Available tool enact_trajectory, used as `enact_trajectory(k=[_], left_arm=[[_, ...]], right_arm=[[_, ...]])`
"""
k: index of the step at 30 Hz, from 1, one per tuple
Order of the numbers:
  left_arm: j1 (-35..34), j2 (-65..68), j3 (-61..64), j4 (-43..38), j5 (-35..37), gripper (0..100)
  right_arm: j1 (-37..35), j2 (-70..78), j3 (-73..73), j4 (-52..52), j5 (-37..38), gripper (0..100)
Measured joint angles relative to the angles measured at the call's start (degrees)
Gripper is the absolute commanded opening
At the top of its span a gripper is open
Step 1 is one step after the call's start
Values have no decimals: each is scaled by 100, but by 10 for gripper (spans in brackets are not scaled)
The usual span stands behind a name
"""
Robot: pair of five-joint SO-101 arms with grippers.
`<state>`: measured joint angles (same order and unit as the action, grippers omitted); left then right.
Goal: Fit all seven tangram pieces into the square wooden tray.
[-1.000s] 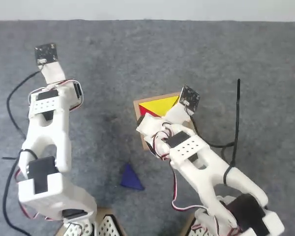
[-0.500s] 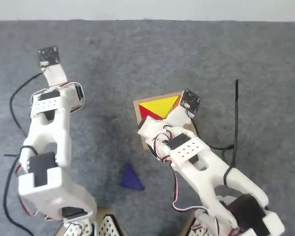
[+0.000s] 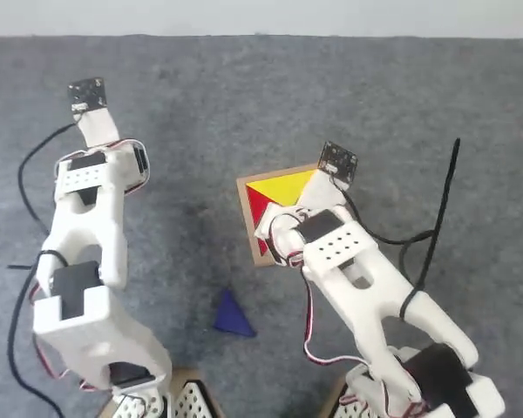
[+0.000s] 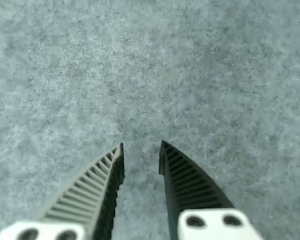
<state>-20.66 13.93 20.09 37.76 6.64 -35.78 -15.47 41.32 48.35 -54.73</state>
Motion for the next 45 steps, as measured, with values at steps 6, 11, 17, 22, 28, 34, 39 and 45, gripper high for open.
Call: enact_trajectory(k=[6,11,17,22,28,34,39,45], left_arm=[[0,0,0,0,0,113],[0,0,0,0,0,113],[0,0,0,0,0,113],[0,0,0,0,0,113],[0,0,0,0,0,113],[0,0,0,0,0,113],[0,0,0,0,0,113],[0,0,0,0,0,113]], right_arm=[[-598,9,0,-105,-387,6],[-536,457,-9,-211,-624,6],[-158,695,-290,-62,-853,6],[-176,703,-360,-35,-932,6],[-88,703,-360,-44,-774,6],[-26,703,-360,-105,-158,6],[-26,703,-360,-105,-123,6],[-26,703,-360,-105,-123,6]])
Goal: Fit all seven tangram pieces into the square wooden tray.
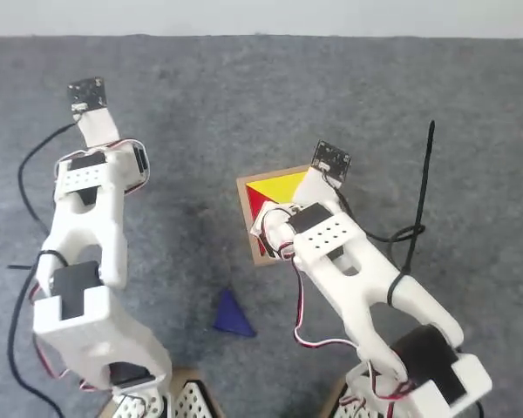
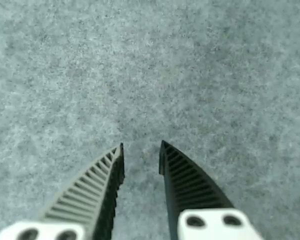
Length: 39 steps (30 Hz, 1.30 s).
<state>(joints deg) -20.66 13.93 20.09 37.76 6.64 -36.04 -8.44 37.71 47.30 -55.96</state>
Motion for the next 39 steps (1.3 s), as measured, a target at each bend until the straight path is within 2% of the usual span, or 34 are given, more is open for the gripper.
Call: enact_trajectory(k=[12,14,20,22,39], left_arm=[[0,0,0,0,0,113],[0,0,0,0,0,113],[0,0,0,0,0,113],[0,0,0,0,0,113],[0,0,0,0,0,113]], right_arm=[[-44,0,0,0,0,13],[-44,0,0,0,0,61],[-44,0,0,0,0,298],[-44,0,0,0,0,338],[-44,35,0,0,0,347]])
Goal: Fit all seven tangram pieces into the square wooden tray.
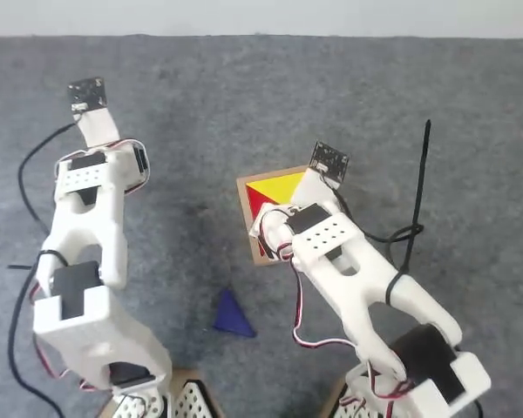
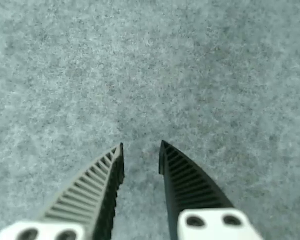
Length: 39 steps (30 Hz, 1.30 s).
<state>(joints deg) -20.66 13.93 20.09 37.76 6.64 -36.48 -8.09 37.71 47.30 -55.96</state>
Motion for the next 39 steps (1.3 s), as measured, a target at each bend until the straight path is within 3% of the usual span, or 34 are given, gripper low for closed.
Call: enact_trajectory(k=[6,11,16,21,25,29,34,39], left_arm=[[0,0,0,0,0,113],[62,0,-114,229,0,113],[413,-378,-422,1407,-255,112],[1257,-1521,97,2154,-1169,126],[2136,-2514,967,2312,-1881,192],[2857,-3086,1679,2356,-2127,199],[3534,-3226,1881,2233,-2136,201],[4334,-3235,2233,2013,-2136,201]], right_arm=[[53,0,9,18,18,347],[976,-290,-571,1029,484,347],[2286,-1143,-1222,2356,2435,347],[3314,-1679,-967,2585,4835,347],[4264,-1969,0,2145,5653,346],[4967,-2277,1187,1152,6321,346],[5037,-2391,2400,246,6602,346],[5037,-2400,2593,-70,6629,346]])
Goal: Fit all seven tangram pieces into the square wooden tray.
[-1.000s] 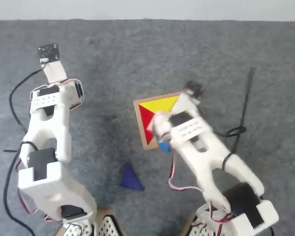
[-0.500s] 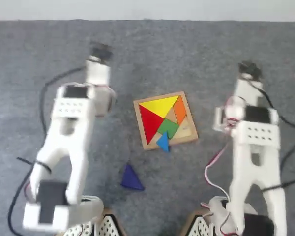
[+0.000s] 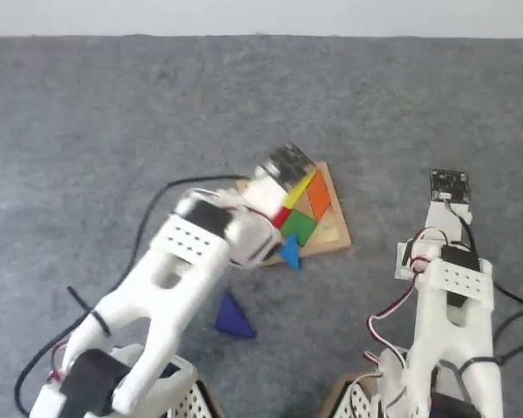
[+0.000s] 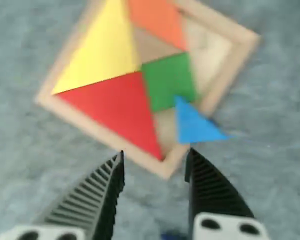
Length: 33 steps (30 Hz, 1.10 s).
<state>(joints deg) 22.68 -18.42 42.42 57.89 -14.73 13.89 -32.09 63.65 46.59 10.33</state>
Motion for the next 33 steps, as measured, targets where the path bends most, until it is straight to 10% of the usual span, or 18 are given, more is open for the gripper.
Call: enact_trajectory(k=[33], left_arm=[[246,976,501,-1503,70,199]], right_arm=[[0,0,141,-88,18,346]])
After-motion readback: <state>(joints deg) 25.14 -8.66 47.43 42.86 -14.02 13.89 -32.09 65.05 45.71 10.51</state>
